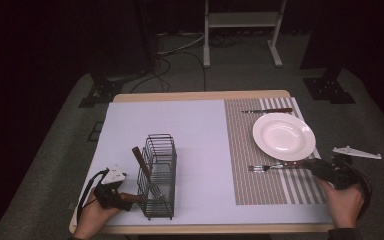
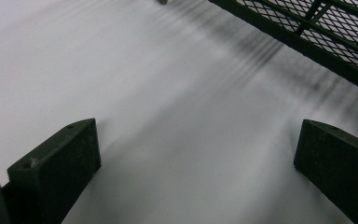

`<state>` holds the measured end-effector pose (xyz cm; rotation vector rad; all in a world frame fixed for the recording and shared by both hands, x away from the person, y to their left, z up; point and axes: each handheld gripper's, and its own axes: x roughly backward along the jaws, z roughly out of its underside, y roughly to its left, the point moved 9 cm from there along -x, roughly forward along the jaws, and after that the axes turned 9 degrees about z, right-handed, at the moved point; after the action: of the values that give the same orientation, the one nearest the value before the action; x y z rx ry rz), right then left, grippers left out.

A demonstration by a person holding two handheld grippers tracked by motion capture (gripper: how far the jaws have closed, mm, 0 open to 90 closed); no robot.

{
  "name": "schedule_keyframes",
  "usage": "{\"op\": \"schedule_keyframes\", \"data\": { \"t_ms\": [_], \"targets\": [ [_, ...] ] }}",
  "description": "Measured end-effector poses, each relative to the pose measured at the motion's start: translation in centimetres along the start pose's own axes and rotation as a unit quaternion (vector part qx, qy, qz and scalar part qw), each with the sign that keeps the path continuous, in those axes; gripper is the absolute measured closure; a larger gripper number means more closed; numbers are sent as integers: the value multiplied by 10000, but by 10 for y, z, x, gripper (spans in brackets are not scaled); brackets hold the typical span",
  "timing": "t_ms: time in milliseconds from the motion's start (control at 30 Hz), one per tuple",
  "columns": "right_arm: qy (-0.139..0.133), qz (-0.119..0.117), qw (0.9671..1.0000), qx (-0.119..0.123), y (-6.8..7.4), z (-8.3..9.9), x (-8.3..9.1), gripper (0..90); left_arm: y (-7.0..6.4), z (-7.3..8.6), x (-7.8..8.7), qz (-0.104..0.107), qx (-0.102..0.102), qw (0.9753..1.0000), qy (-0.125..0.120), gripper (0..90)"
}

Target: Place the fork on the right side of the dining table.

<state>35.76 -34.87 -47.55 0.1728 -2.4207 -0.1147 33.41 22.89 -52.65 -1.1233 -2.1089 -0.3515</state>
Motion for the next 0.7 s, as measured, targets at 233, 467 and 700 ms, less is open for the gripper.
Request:
{"op": "schedule_keyframes", "data": {
  "t_ms": [233, 467, 700],
  "targets": [
    [136, 53, 9999, 74, -2, 5, -5, 503, 0, 0, 0, 0, 0, 10000, 0, 0],
    [250, 85, 9996, 79, -4, 9, -9, 500, 0, 0, 0, 0, -1, 10000, 1, 0],
    [406, 74, 9991, 45, -7, 14, -16, 496, 0, 0, 0, 0, -1, 10000, 1, 0]
  ]
}}
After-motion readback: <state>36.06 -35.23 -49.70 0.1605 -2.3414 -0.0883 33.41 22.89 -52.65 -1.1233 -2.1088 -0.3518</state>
